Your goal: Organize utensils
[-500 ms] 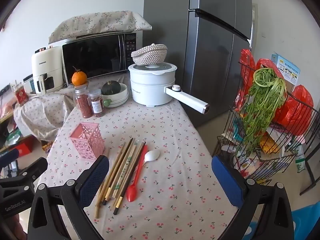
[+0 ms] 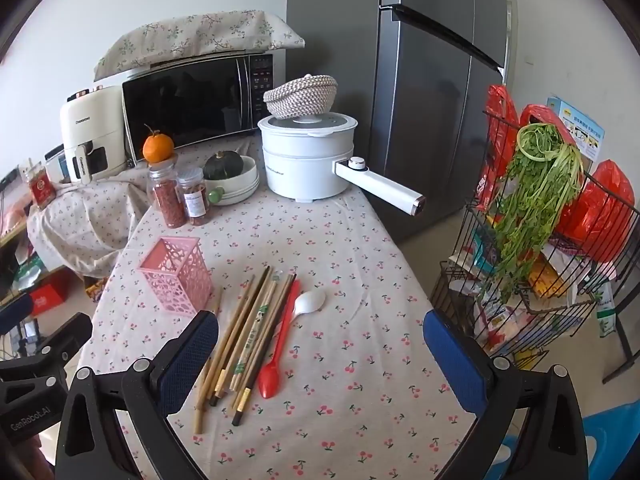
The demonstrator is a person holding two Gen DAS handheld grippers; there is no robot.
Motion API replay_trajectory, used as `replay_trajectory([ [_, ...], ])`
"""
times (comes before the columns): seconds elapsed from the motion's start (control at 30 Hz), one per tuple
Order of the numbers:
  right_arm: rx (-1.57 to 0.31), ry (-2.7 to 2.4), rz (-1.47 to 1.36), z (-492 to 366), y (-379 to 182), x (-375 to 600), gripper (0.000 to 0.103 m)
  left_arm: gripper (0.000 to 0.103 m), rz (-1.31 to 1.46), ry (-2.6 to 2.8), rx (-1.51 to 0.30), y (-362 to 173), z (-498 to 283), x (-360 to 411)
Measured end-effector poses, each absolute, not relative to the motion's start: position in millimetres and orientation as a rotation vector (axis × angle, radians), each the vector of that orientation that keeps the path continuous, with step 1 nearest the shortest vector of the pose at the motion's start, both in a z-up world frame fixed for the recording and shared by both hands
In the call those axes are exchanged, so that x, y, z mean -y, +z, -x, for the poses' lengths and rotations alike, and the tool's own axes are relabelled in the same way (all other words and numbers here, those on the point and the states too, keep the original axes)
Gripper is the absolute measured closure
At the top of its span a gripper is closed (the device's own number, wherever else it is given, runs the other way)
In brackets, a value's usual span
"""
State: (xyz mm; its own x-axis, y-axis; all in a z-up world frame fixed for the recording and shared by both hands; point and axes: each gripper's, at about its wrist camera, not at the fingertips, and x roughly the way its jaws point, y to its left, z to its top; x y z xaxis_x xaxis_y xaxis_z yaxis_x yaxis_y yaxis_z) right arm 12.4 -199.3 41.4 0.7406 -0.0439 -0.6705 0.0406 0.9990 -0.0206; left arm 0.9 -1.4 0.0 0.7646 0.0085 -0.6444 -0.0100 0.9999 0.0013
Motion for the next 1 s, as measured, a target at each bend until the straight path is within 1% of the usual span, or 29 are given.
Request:
replay_trajectory([
  [0.4,-0.703,-0.068,-0.045,-10.9,48.2,208.7,0.000,0.001,0.021,0.010,-0.691,-0.6,-1.6,-0.9],
  [1.0,-0.697,-0.074,-0.026,-10.5,50.2,206.2,0.000,0.001,0.042,0.003,-0.698,0.4,-2.2,-2.8],
])
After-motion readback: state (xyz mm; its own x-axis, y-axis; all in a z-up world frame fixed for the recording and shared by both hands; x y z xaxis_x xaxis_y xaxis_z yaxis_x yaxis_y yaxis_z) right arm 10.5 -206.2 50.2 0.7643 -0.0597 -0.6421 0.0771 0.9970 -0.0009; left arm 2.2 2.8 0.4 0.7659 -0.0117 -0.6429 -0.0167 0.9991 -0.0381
